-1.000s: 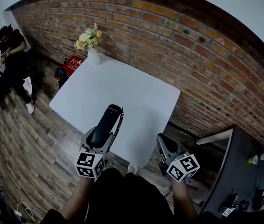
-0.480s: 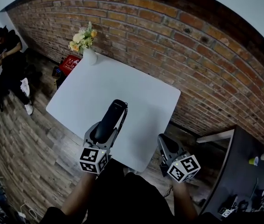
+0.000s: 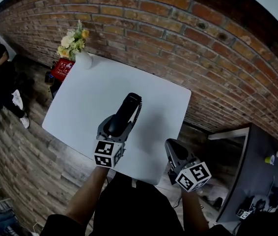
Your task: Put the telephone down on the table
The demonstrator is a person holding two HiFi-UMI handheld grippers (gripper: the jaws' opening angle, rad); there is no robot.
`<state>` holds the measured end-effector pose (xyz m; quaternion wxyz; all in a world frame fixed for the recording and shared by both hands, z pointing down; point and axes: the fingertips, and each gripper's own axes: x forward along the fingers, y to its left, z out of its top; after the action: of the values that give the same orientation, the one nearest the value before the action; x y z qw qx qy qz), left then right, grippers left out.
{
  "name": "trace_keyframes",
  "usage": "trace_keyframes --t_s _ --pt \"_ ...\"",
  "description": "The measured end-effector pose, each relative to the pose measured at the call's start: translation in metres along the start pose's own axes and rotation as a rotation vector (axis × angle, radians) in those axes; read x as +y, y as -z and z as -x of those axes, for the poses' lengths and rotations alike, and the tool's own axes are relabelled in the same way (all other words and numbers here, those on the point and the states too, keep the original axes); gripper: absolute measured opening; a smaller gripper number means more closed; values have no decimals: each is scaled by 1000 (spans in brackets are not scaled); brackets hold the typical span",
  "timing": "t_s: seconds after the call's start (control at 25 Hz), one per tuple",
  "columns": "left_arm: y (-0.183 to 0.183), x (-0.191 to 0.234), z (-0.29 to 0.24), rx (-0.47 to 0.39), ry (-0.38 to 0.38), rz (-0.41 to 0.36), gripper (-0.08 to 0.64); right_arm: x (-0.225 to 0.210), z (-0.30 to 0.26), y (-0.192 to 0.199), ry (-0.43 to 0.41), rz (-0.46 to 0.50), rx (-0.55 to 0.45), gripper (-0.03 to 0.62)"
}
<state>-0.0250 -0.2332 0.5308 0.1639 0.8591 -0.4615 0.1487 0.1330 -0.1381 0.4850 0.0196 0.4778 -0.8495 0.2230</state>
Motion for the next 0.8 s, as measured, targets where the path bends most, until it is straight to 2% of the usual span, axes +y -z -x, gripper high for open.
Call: trace_keyframes --t_s 0.2,0.56,0.8 --pt "7 16 -45 5 18 8 278 -5 -23 12 23 -16 29 23" --pt "37 46 -108 51 -17 7 279 -32 -70 32 101 -38 47 23" --pt "52 66 -144 78 -33 6 279 -38 -102 48 96 -50 81 23"
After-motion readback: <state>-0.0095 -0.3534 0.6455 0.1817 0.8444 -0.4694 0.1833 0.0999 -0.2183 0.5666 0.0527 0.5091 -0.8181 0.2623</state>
